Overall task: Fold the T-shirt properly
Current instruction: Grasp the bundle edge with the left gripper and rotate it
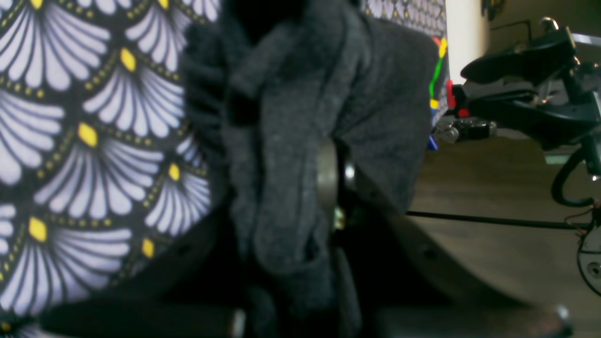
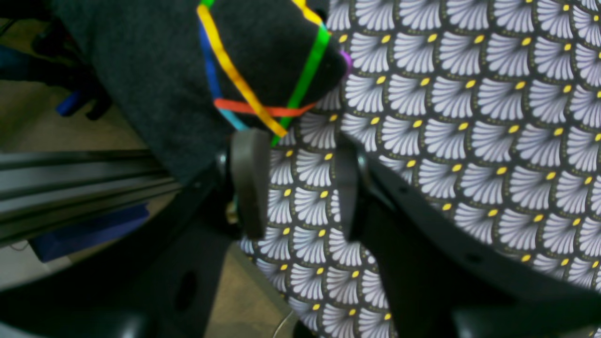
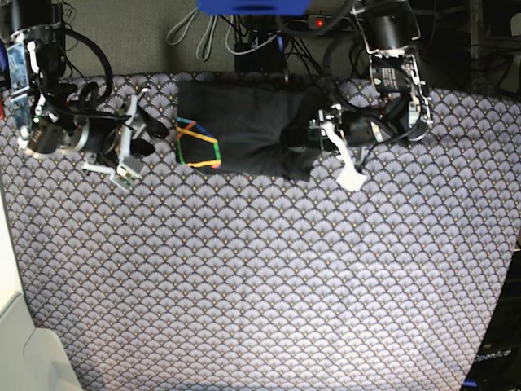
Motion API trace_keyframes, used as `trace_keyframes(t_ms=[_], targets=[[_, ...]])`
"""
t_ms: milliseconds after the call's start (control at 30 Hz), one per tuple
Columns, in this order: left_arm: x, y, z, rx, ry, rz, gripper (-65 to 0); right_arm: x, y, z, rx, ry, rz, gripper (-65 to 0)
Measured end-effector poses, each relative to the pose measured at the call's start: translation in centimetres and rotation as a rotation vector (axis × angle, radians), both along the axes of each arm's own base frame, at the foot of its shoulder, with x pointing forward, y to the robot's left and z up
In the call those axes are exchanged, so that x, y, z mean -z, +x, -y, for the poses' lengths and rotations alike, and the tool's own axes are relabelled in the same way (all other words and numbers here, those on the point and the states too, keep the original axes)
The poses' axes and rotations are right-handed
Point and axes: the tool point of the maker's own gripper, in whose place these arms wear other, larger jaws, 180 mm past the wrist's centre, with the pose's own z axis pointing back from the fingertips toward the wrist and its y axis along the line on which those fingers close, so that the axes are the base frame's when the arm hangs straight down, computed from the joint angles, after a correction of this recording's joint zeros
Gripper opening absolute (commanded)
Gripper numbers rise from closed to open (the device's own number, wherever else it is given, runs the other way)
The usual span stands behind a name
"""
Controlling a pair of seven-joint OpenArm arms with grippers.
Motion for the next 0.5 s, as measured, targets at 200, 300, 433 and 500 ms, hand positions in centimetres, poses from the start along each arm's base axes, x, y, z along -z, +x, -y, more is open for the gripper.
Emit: trace_keyframes(t_ms=[200, 300, 433, 500], targets=[[-0.9, 0.6, -0.1, 0.023, 0.074, 0.037, -64.5, 0.0, 0.0, 0.0, 0.0, 0.0, 0.001, -41.0], [-1.4, 0.7, -0.2, 0.03, 0.097, 0.029, -64.5, 0.0, 0.0, 0.0, 0.0, -0.002, -0.001, -41.0], [-2.9, 1.4, 0.8, 0.05, 0.115, 0.051, -64.5, -0.1, 0.1, 0.1, 0.0, -0.002, 0.003, -41.0], [-3.5, 1.9, 1.2, 0.055, 0.118, 0.061, -64.5, -0.1, 0.1, 0.1, 0.0, -0.003, 0.002, -41.0]])
